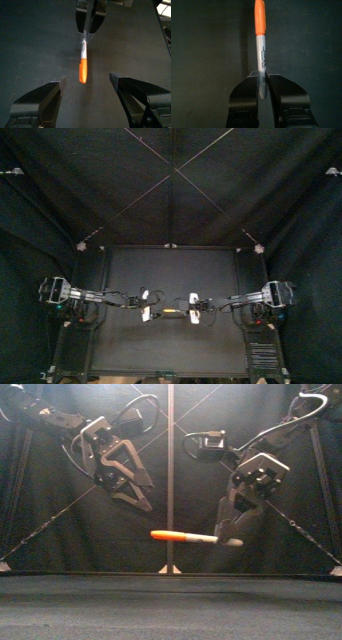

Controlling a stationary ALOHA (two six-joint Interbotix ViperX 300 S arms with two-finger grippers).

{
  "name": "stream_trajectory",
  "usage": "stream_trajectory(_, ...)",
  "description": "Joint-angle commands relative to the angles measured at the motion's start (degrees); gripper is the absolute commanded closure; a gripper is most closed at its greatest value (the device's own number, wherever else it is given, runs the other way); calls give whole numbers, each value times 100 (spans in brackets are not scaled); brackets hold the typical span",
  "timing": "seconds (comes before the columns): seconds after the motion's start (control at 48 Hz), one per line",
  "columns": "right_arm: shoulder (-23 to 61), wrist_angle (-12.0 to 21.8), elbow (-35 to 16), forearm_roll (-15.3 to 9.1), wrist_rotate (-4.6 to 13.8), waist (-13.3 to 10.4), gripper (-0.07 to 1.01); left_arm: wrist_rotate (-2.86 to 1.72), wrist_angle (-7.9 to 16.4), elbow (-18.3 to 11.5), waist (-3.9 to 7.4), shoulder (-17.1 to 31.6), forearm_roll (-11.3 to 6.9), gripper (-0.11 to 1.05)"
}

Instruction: Uncap the pen

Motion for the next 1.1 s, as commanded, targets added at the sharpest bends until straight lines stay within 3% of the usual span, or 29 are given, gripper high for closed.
stream_trajectory(0.021,-185,26,-264,-114,0,-88,50,9,105,-220,9,35,35,-6)
stream_trajectory(0.292,-167,26,-448,-229,-9,-132,50,18,70,-229,35,229,70,-6)
stream_trajectory(0.688,-167,26,-492,-229,-9,-105,50,18,-9,-281,299,396,123,-2)
stream_trajectory(0.875,-167,26,-492,-237,-9,-114,50,9,-44,-290,325,448,246,12)
stream_trajectory(1.104,-185,18,-492,-237,-9,-114,50,9,-44,-290,316,448,237,35)
